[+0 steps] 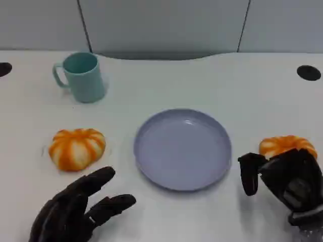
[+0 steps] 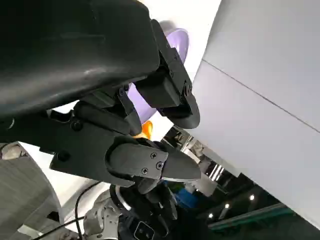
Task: Grasp the bread from the table and place it into the plate.
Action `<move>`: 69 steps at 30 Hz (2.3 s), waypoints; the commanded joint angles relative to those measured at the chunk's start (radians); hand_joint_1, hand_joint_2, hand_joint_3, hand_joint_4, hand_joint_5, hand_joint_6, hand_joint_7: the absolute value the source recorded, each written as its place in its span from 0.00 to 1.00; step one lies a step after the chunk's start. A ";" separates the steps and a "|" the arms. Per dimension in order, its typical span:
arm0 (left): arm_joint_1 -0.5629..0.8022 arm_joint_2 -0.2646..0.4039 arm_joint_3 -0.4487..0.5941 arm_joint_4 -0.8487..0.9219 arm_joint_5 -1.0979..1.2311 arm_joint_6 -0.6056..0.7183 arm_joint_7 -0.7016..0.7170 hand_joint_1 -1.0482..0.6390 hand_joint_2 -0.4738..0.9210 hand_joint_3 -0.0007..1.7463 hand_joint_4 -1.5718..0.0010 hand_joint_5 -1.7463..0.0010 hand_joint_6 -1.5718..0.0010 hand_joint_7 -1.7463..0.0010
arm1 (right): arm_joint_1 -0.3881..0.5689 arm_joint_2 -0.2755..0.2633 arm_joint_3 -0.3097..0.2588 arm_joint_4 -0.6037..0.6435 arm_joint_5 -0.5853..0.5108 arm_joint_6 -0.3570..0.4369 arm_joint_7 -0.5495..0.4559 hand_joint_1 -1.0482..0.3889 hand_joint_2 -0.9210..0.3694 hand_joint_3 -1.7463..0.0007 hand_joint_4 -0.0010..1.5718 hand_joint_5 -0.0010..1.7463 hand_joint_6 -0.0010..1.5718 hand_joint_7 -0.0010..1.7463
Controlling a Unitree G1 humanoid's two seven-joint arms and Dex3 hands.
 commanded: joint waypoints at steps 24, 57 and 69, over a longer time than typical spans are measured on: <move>-0.072 0.039 -0.009 -0.152 0.434 -0.991 0.260 0.21 0.99 0.01 0.64 0.70 0.53 1.00 | -0.035 -0.022 0.023 0.005 -0.017 0.026 -0.016 0.41 0.02 1.00 0.56 0.96 0.88 0.01; -0.663 0.379 -0.640 0.984 1.353 -0.519 1.133 0.39 0.96 0.01 0.57 0.90 0.59 0.96 | 0.004 -0.007 0.037 -0.033 -0.022 -0.077 -0.025 0.36 0.01 0.99 0.57 0.98 0.91 0.01; -0.731 0.406 -0.606 0.926 1.237 -0.809 1.313 0.51 0.93 0.00 0.52 0.46 0.32 0.96 | -0.008 -0.007 0.054 -0.032 -0.037 -0.096 -0.043 0.38 0.00 0.96 0.61 0.91 0.94 0.05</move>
